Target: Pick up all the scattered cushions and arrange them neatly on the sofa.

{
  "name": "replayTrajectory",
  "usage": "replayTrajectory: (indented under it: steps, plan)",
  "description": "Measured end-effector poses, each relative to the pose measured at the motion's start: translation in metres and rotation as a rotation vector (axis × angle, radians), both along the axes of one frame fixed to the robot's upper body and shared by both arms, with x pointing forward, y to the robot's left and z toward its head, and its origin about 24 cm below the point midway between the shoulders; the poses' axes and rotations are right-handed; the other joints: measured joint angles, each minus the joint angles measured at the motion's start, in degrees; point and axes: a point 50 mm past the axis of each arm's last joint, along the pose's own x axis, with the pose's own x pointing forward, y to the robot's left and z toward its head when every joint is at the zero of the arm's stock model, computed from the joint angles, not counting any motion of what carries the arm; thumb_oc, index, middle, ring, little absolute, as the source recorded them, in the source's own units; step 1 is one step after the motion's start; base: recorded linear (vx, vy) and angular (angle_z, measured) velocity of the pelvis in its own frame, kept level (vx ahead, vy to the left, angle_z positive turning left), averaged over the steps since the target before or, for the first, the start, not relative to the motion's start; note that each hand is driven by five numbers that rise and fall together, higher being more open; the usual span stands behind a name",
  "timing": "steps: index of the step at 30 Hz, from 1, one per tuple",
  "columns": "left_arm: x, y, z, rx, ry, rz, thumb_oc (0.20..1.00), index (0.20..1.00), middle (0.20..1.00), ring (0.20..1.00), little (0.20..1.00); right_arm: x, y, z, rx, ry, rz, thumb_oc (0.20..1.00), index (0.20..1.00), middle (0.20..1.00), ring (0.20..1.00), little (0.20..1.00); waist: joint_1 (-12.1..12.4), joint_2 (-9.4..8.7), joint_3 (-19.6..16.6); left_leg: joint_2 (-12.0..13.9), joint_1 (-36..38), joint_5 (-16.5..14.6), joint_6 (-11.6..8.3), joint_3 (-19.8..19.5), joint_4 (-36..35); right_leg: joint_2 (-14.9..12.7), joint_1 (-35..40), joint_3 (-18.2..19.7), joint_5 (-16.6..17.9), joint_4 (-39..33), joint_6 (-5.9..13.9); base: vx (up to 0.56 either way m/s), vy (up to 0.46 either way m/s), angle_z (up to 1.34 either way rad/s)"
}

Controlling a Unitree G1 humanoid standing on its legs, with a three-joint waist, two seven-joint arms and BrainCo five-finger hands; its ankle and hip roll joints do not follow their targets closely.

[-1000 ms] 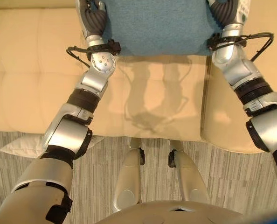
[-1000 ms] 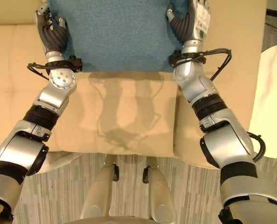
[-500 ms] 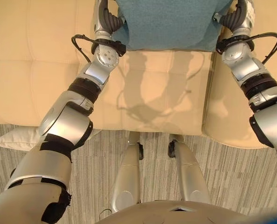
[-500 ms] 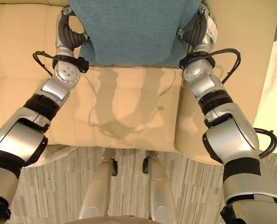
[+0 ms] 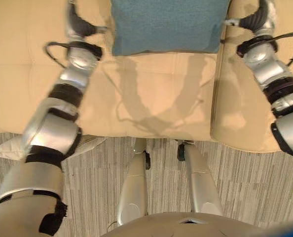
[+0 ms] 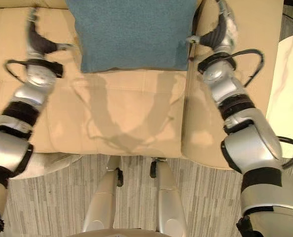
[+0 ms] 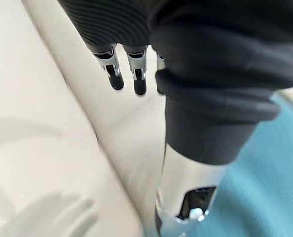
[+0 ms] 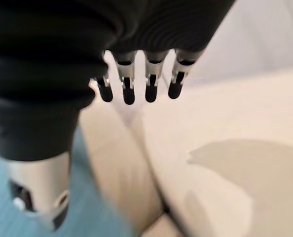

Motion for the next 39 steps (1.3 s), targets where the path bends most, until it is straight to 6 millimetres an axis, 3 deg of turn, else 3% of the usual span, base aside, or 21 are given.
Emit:
replayTrajectory:
  steps: [2, 4, 5, 6, 8, 9, 10, 11, 12, 13, 16, 18, 19, 22, 24, 28, 31, 34, 35, 37, 39]
  plan:
    - [-0.030, 0.043, -0.006, 0.013, -0.012, 0.084, 1.000, 1.000, 1.000, 1.000, 1.000, -0.023, -0.032, -0.006, 0.029, -0.050, -0.020, 1.000, 1.000, 1.000, 1.000, 1.000, -0.13, 0.00, 0.01, -0.02, 1.55, 0.00, 0.01, 0.57, -0.30, 0.02, 1.27, 0.39, -0.33, 0.16, -0.49, 0.05, 0.003, 0.03]
    - [-0.045, 0.057, -0.040, -0.005, 0.046, 0.106, 1.000, 1.000, 1.000, 1.000, 1.000, -0.035, -0.054, -0.044, 0.069, 0.028, -0.075, 1.000, 1.000, 1.000, 1.000, 1.000, 0.17, -0.11, -0.08, -0.18, 5.43, -0.11, -0.01, 0.73, -0.50, -0.06, 5.61, 0.43, -1.07, -0.33, -0.16, 0.07, -0.010, 0.07]
    - [-0.052, 0.050, -0.060, -0.010, 0.072, 0.057, 1.000, 1.000, 1.000, 1.000, 1.000, -0.042, -0.056, -0.065, 0.087, 0.070, -0.054, 1.000, 1.000, 1.000, 1.000, 1.000, 0.40, -0.20, -0.14, 0.01, 7.53, -1.82, 0.10, 0.72, -0.68, 0.16, 7.65, 0.43, -2.25, -0.31, -0.32, 0.07, -0.014, 0.02]
    - [-0.070, 0.024, -0.107, -0.101, 0.067, -0.059, 1.000, 1.000, 1.000, 1.000, 1.000, -0.061, -0.050, -0.105, 0.169, 0.111, 0.009, 1.000, 1.000, 1.000, 1.000, 1.000, 1.55, -0.73, -1.31, 0.02, 11.58, -2.49, 0.30, 0.86, -1.16, 0.15, 11.67, 0.60, -2.91, -0.82, -1.05, 0.11, -0.011, -0.02]
    - [-0.081, 0.010, -0.149, -0.185, 0.156, -0.098, 1.000, 1.000, 1.000, 1.000, 1.000, -0.070, -0.043, -0.134, 0.223, 0.169, 0.031, 1.000, 1.000, 1.000, 1.000, 1.000, 1.37, -1.24, -3.89, 0.06, 12.04, -4.38, 0.47, 1.34, -0.93, 0.35, 12.27, 0.74, -3.75, -0.63, -0.96, 0.16, -0.002, 0.02]
    - [-0.122, -0.007, -0.185, -0.349, 0.135, -0.133, 1.000, 1.000, 1.000, 1.000, 1.000, -0.109, -0.033, -0.168, 0.325, 0.168, 0.074, 1.000, 1.000, 1.000, 1.000, 1.000, 1.49, -1.57, -4.08, 0.28, 15.31, -5.03, 0.57, 1.36, -1.01, 0.29, 16.28, 0.28, -3.67, -1.91, -1.65, 0.08, 0.020, 0.07]
    - [-0.146, -0.020, -0.214, -0.465, 0.162, -0.120, 1.000, 1.000, 1.000, 1.000, 1.000, -0.131, -0.028, -0.192, 0.362, 0.216, 0.076, 1.000, 1.000, 1.000, 1.000, 1.000, 1.53, -1.65, -4.18, 0.38, 18.30, -4.55, 0.73, 1.36, -1.21, 0.40, 20.22, -0.12, -3.55, -4.00, -1.80, 0.05, 0.035, 0.08]
    - [-0.163, -0.025, -0.247, -0.515, 0.298, -0.095, 1.000, 1.000, 1.000, 1.000, 1.000, -0.144, -0.029, -0.221, 0.354, 0.350, 0.059, 1.000, 1.000, 1.000, 1.000, 1.000, 1.29, -1.88, -4.74, 0.31, 21.17, -4.59, 0.72, 1.39, -1.25, 0.44, 24.03, -0.24, -3.42, -5.88, -1.74, 0.10, 0.050, 0.02]
    - [-0.186, -0.018, -0.292, -0.496, 0.570, -0.079, 1.000, 1.000, 1.000, 1.000, 1.000, -0.160, -0.030, -0.273, 0.405, 0.568, 0.011, 1.000, 1.000, 1.000, 1.000, 1.000, 1.38, -2.34, -9.92, 0.67, 21.65, -7.47, 0.56, 1.53, -0.49, 0.79, 25.07, -0.21, -4.58, -6.32, -1.17, 0.08, 0.045, -0.02]
    - [-0.199, -0.012, -0.305, -0.515, 0.643, -0.052, 1.000, 1.000, 1.000, 1.000, 1.000, -0.170, -0.026, -0.292, 0.469, 0.626, -0.018, 1.000, 1.000, 1.000, 1.000, 1.000, 1.00, -2.85, -11.16, 0.88, 23.25, -7.53, 0.46, 1.75, -1.10, 1.14, 26.72, -0.11, -4.56, -7.00, -1.10, 0.06, 0.033, -0.03]
    - [-0.210, -0.014, -0.329, -0.532, 0.785, -0.061, 1.000, 1.000, 1.000, 1.000, 1.000, -0.179, -0.020, -0.319, 0.457, 0.800, 0.010, 1.000, 1.000, 1.000, 1.000, 1.000, 0.92, -2.40, -11.69, 0.88, 24.64, -7.19, 0.31, 1.81, -1.33, 1.04, 28.37, -0.12, -3.84, -7.97, -0.61, 0.03, 0.045, -0.03]
    - [-0.244, -0.024, -0.378, -0.495, 1.133, -0.084, 1.000, 1.000, 1.000, 1.000, 1.000, -0.199, -0.011, -0.363, 0.404, 1.073, 0.017, 1.000, 1.000, 1.000, 1.000, 1.000, -0.13, -1.34, -12.73, 0.87, 31.16, -7.39, 0.74, 2.66, -2.54, 1.11, 35.55, 0.08, -3.25, -11.27, -0.43, 0.00, 0.046, -0.11]
    - [-0.254, -0.028, -0.389, -0.481, 1.231, -0.093, 1.000, 1.000, 1.000, 1.000, 1.000, -0.209, -0.008, -0.373, 0.393, 1.144, 0.022, 1.000, 1.000, 1.000, 1.000, 1.000, -0.25, -1.08, -13.45, 0.85, 32.40, -7.97, 0.90, 3.01, -2.53, 1.16, 36.99, 0.51, -3.18, -12.07, -0.31, 0.02, 0.023, -0.15]
    - [-0.290, -0.035, -0.418, -0.489, 1.472, -0.051, 1.000, 1.000, 1.000, 1.000, 1.000, -0.244, -0.005, -0.404, 0.414, 1.333, -0.035, 1.000, 1.000, 1.000, 1.000, 1.000, -0.76, -0.45, -14.62, 0.89, 35.64, -8.63, 1.03, 3.54, -2.54, 1.30, 41.06, 0.77, -2.51, -14.74, 0.23, 0.03, -0.010, -0.10]
    - [-0.304, -0.035, -0.422, -0.498, 1.526, -0.036, 1.000, 1.000, 1.000, 1.000, 1.000, -0.261, -0.011, -0.411, 0.426, 1.392, -0.076, 1.000, 1.000, 1.000, 1.000, 1.000, -0.82, -0.39, -14.72, 1.06, 37.68, -9.09, 1.00, 4.11, -2.53, 1.55, 43.26, 1.11, -2.09, -16.19, -0.02, 0.02, -0.042, -0.14]
    - [-0.315, -0.030, -0.425, -0.490, 1.584, -0.005, 1.000, 1.000, 1.000, 1.000, 1.000, -0.288, -0.019, -0.421, 0.477, 1.466, -0.171, 1.000, 1.000, 1.000, 1.000, 1.000, -1.46, -0.77, -14.68, 1.75, 40.28, -9.06, 1.16, 4.00, -2.51, 2.51, 47.60, 1.38, -1.55, -18.53, -0.29, 0.00, -0.053, 0.01]
    - [-0.320, -0.033, -0.428, -0.496, 1.621, 0.004, 1.000, 1.000, 1.000, 1.000, 1.000, -0.326, -0.023, -0.432, 0.555, 1.564, -0.294, 1.000, 1.000, 1.000, 1.000, 1.000, -1.62, -0.54, -14.04, 2.39, 41.80, -9.64, 0.28, 3.18, -1.18, 3.62, 50.71, 0.90, -0.91, -21.16, -1.11, -0.08, -0.021, 0.09]
    - [-0.309, -0.038, -0.429, -0.504, 1.617, -0.004, 1.000, 1.000, 1.000, 1.000, 1.000, -0.332, -0.025, -0.433, 0.559, 1.582, -0.315, 1.000, 1.000, 1.000, 1.000, 1.000, -1.60, -0.13, -11.70, 2.63, 41.61, -10.72, -0.70, 3.09, 1.71, 3.61, 50.57, 0.93, -1.73, -19.24, -3.07, -0.15, 0.066, -0.09]
    - [-0.303, -0.040, -0.429, -0.509, 1.607, -0.005, 1.000, 1.000, 1.000, 1.000, 1.000, -0.327, -0.025, -0.433, 0.562, 1.579, -0.321, 1.000, 1.000, 1.000, 1.000, 1.000, -1.71, -1.58, -11.25, 1.20, 40.47, -12.96, -3.25, 2.45, 5.91, 2.03, 50.22, 0.78, 0.19, -19.94, -5.63, -0.20, 0.142, -0.36]
    - [-0.285, -0.052, -0.429, -0.536, 1.563, -0.038, 1.000, 1.000, 1.000, 1.000, 1.000, -0.316, -0.027, -0.430, 0.549, 1.552, -0.308, 1.000, 1.000, 1.000, 1.000, 1.000, -2.92, -2.97, -11.09, -2.13, 40.57, -18.89, -1.88, 0.80, 15.74, -0.70, 50.44, 1.98, 3.28, -22.25, -4.23, -0.16, 0.173, -0.25]
    - [-0.273, -0.069, -0.431, -0.564, 1.537, -0.086, 1.000, 1.000, 1.000, 1.000, 1.000, -0.309, -0.028, -0.428, 0.541, 1.539, -0.304, 1.000, 1.000, 1.000, 1.000, 1.000, -4.80, -0.59, -11.60, -1.05, 45.14, -20.56, -1.51, -0.25, 10.16, 0.05, 49.51, 2.19, 4.49, -22.59, -3.25, -0.23, 0.214, 0.01]
